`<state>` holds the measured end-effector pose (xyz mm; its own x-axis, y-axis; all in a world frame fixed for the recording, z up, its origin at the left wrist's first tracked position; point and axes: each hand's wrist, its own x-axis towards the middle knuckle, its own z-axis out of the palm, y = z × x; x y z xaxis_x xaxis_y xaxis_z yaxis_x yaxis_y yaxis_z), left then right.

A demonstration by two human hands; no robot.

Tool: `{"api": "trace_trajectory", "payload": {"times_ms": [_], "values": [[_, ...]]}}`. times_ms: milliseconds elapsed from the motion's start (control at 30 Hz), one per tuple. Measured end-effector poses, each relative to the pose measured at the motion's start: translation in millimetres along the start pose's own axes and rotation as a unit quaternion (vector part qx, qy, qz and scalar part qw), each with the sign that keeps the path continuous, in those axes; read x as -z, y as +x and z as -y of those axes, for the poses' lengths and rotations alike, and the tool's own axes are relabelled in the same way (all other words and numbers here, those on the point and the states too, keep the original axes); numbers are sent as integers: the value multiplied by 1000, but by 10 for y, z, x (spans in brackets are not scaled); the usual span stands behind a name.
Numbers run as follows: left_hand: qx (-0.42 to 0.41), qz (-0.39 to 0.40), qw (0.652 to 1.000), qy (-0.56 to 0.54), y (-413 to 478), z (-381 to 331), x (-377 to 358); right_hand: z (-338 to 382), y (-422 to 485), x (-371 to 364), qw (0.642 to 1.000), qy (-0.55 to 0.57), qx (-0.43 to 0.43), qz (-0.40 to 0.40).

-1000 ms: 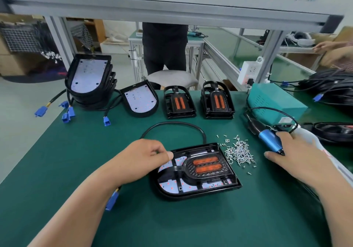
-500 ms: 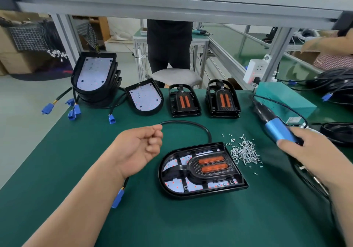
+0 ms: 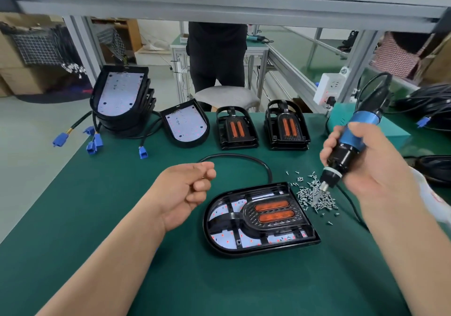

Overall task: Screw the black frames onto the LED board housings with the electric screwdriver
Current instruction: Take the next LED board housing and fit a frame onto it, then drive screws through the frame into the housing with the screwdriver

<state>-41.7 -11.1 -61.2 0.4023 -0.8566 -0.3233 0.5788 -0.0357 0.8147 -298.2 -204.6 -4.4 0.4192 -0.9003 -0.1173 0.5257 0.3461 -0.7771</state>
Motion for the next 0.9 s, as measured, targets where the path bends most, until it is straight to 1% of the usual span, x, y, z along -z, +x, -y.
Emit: {"api": "trace_trajectory", "payload": {"times_ms": [67,133,233,400,600,733,900], "values": [[-16,-23,998,59,13,41,-11,-38,39,-117,997,68,13,-17],[-24,-28,995,97,10,56,-17,-84,58,-212,992,118,38,-37],[-24,-19,992,119,-3,58,-37,-178,49,-309,984,153,67,-56],[-26,-1,994,107,3,80,-54,-371,33,-425,985,140,67,-70],[3,47,999,15,31,26,37,-412,60,-659,986,117,71,-94],[-5,51,998,35,40,30,52,-426,20,-747,980,157,73,-96],[-31,55,993,96,28,63,29,-541,-12,-652,985,135,75,-76]]}}
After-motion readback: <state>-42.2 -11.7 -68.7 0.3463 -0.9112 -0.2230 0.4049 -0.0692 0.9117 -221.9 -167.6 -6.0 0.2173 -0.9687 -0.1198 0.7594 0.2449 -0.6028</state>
